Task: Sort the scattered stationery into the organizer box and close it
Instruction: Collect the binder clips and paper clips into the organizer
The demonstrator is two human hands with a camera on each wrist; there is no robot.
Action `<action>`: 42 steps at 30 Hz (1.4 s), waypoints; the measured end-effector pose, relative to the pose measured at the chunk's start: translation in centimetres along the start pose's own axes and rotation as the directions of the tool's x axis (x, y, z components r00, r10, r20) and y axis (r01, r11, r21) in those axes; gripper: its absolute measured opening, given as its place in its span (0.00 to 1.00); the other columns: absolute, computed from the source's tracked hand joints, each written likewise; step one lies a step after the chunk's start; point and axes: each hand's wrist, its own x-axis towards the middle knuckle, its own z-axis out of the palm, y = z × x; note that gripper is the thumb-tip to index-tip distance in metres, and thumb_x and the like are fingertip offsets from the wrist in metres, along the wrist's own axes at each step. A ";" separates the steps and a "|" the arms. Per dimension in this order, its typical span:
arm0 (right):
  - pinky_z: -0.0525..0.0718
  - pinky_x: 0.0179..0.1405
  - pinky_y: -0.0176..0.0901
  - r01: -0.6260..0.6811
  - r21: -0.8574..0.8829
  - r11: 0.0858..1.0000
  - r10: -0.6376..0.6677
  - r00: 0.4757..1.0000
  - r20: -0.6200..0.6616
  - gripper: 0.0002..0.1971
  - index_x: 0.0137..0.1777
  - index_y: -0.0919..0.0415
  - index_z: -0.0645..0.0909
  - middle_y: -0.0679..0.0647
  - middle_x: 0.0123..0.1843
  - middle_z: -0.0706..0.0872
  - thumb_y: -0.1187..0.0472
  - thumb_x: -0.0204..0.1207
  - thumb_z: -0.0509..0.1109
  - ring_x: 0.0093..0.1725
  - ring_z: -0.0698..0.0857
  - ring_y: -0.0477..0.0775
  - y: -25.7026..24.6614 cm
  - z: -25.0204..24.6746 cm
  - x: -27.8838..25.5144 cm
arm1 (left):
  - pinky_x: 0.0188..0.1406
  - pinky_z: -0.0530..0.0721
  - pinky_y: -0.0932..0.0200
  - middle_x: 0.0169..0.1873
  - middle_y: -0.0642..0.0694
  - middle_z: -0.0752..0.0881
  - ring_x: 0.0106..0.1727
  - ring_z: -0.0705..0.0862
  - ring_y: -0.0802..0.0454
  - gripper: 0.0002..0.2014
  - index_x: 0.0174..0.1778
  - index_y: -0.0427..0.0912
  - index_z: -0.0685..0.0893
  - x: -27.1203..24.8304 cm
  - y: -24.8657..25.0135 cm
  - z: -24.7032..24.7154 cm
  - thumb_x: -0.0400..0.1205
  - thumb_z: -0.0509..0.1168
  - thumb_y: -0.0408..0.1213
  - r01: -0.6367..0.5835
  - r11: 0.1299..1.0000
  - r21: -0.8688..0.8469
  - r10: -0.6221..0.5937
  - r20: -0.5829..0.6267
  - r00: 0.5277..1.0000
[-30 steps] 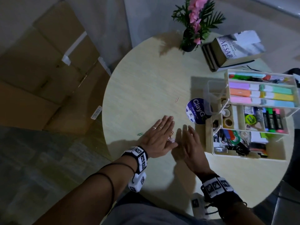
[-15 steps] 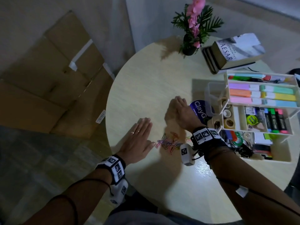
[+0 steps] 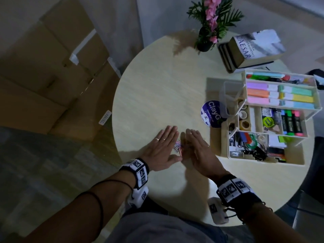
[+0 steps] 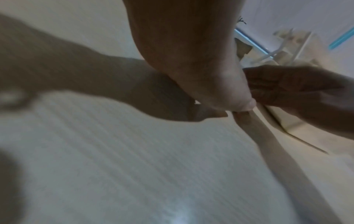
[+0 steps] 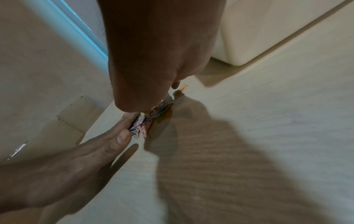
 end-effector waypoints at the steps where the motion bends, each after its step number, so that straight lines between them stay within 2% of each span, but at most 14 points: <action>1: 0.68 0.85 0.68 -0.043 -0.025 0.999 0.042 0.998 -0.044 0.35 0.90 0.65 0.59 0.62 0.91 0.61 0.54 0.86 0.62 0.91 0.59 0.65 0.2 -0.2 -0.2 | 0.92 0.46 0.36 0.91 0.38 0.33 0.92 0.33 0.39 0.51 0.92 0.36 0.36 0.3 0.4 -0.1 0.88 0.45 0.73 -0.002 1.000 -0.007 0.002 0.001 1.000; 3: 0.70 0.83 0.64 -0.145 -0.120 0.982 0.135 0.987 -0.091 0.44 0.91 0.65 0.58 0.63 0.90 0.62 0.41 0.81 0.67 0.88 0.64 0.66 0.3 -0.6 -0.6 | 0.90 0.52 0.34 0.93 0.40 0.37 0.93 0.40 0.38 0.52 0.93 0.38 0.39 0.7 0.9 -0.6 0.87 0.53 0.71 0.055 0.997 -0.063 -0.055 0.000 0.998; 5: 0.74 0.76 0.61 -0.211 -0.182 0.960 0.203 0.977 -0.064 0.55 0.91 0.60 0.56 0.60 0.90 0.62 0.27 0.74 0.70 0.84 0.68 0.66 0.1 -0.5 -0.7 | 0.83 0.66 0.32 0.91 0.42 0.51 0.89 0.56 0.37 0.50 0.93 0.43 0.45 0.8 1.0 -1.5 0.85 0.61 0.67 0.108 0.983 -0.150 -0.113 -0.027 0.993; 6: 0.77 0.73 0.61 -0.225 -0.192 0.955 0.220 0.974 -0.045 0.57 0.91 0.57 0.56 0.59 0.88 0.63 0.25 0.71 0.73 0.80 0.70 0.66 0.0 -0.3 -0.6 | 0.78 0.73 0.33 0.87 0.42 0.60 0.85 0.63 0.37 0.48 0.93 0.45 0.50 0.8 0.8 -1.9 0.84 0.64 0.66 0.099 0.981 -0.166 -0.111 -0.062 0.992; 9: 0.79 0.68 0.58 -0.208 -0.208 0.956 0.203 0.978 -0.048 0.45 0.81 0.48 0.69 0.57 0.77 0.71 0.37 0.67 0.83 0.73 0.74 0.64 -0.8 0.2 0.3 | 0.66 0.82 0.43 0.68 0.45 0.75 0.68 0.75 0.44 0.36 0.85 0.48 0.69 1.0 -0.1 -2.5 0.83 0.70 0.59 -0.012 0.986 -0.168 -0.009 -0.123 0.992; 13: 0.84 0.60 0.57 -0.125 -0.185 0.975 0.100 0.985 -0.137 0.18 0.66 0.54 0.84 0.58 0.65 0.81 0.57 0.76 0.80 0.65 0.79 0.61 -1.8 0.9 1.9 | 0.55 0.86 0.49 0.57 0.47 0.81 0.57 0.80 0.47 0.20 0.73 0.45 0.85 2.0 0.4 -2.8 0.85 0.74 0.42 0.004 0.939 -0.344 -0.049 -0.123 0.991; 16: 0.83 0.52 0.54 -0.098 -0.158 0.983 0.075 0.987 -0.143 0.09 0.61 0.55 0.88 0.57 0.54 0.83 0.62 0.83 0.74 0.53 0.81 0.60 -1.4 1.7 2.4 | 0.53 0.87 0.44 0.56 0.43 0.83 0.56 0.84 0.42 0.15 0.70 0.43 0.87 2.8 0.9 -2.7 0.87 0.69 0.35 0.060 0.920 -0.388 -0.100 -0.084 0.991; 21: 0.83 0.43 0.51 -0.127 -0.081 0.989 0.118 0.986 -0.118 0.08 0.59 0.60 0.85 0.57 0.45 0.81 0.61 0.85 0.67 0.42 0.83 0.63 -1.5 1.1 2.3 | 0.50 0.86 0.44 0.54 0.41 0.85 0.53 0.84 0.40 0.11 0.64 0.43 0.88 3.5 1.2 -2.9 0.88 0.66 0.32 0.088 0.929 -0.359 -0.132 -0.099 0.986; 26: 0.81 0.46 0.42 -0.161 -0.007 0.987 0.159 0.977 -0.142 0.11 0.61 0.57 0.89 0.57 0.47 0.86 0.67 0.82 0.72 0.43 0.84 0.56 -1.3 -0.1 1.9 | 0.48 0.85 0.45 0.51 0.40 0.86 0.51 0.86 0.39 0.07 0.59 0.40 0.90 3.4 0.8 -3.3 0.86 0.70 0.31 0.094 0.878 -0.470 -0.194 -0.169 0.966; 32: 0.78 0.34 0.45 -0.197 0.116 0.974 0.221 0.939 -0.265 0.05 0.53 0.58 0.91 0.52 0.38 0.84 0.65 0.84 0.73 0.33 0.81 0.50 -1.4 -1.8 1.2 | 0.44 0.86 0.49 0.46 0.45 0.86 0.45 0.85 0.46 0.08 0.55 0.41 0.91 3.4 1.2 -4.7 0.83 0.70 0.27 0.017 0.794 -0.608 -0.221 -0.262 0.939; 36: 0.85 0.39 0.49 -0.199 0.244 0.949 0.267 0.921 -0.285 0.06 0.50 0.54 0.91 0.50 0.38 0.88 0.63 0.84 0.73 0.37 0.86 0.49 -1.4 -4.1 0.4 | 0.42 0.84 0.66 0.45 0.49 0.87 0.41 0.86 0.60 0.07 0.54 0.42 0.92 3.7 2.6 -7.0 0.84 0.72 0.28 -0.067 0.719 -0.692 -0.216 -0.314 0.924; 38: 0.87 0.39 0.46 -0.201 0.335 0.921 0.309 0.900 -0.309 0.06 0.48 0.56 0.91 0.48 0.38 0.91 0.64 0.84 0.74 0.38 0.89 0.46 -1.6 -5.7 -0.1 | 0.42 0.81 0.73 0.44 0.51 0.87 0.42 0.87 0.62 0.07 0.54 0.42 0.92 4.1 3.6 -8.3 0.84 0.73 0.28 -0.099 0.695 -0.713 -0.208 -0.331 0.921; 40: 0.86 0.38 0.38 -0.190 0.441 0.877 0.360 0.867 -0.344 0.05 0.49 0.59 0.92 0.45 0.37 0.92 0.67 0.83 0.76 0.36 0.90 0.41 -1.9 -7.6 -0.6 | 0.43 0.82 0.71 0.44 0.52 0.88 0.43 0.88 0.60 0.06 0.53 0.42 0.92 4.6 4.9 -9.7 0.83 0.74 0.28 -0.140 0.680 -0.720 -0.191 -0.358 0.914; 42: 0.88 0.40 0.39 -0.180 0.521 0.834 0.415 0.828 -0.378 0.04 0.52 0.60 0.93 0.43 0.39 0.93 0.66 0.82 0.77 0.38 0.91 0.40 -1.9 -9.3 -1.1 | 0.41 0.88 0.64 0.45 0.50 0.89 0.44 0.89 0.56 0.05 0.53 0.41 0.92 5.4 6.4 -11.0 0.84 0.74 0.30 -0.172 0.647 -0.743 -0.189 -0.375 0.908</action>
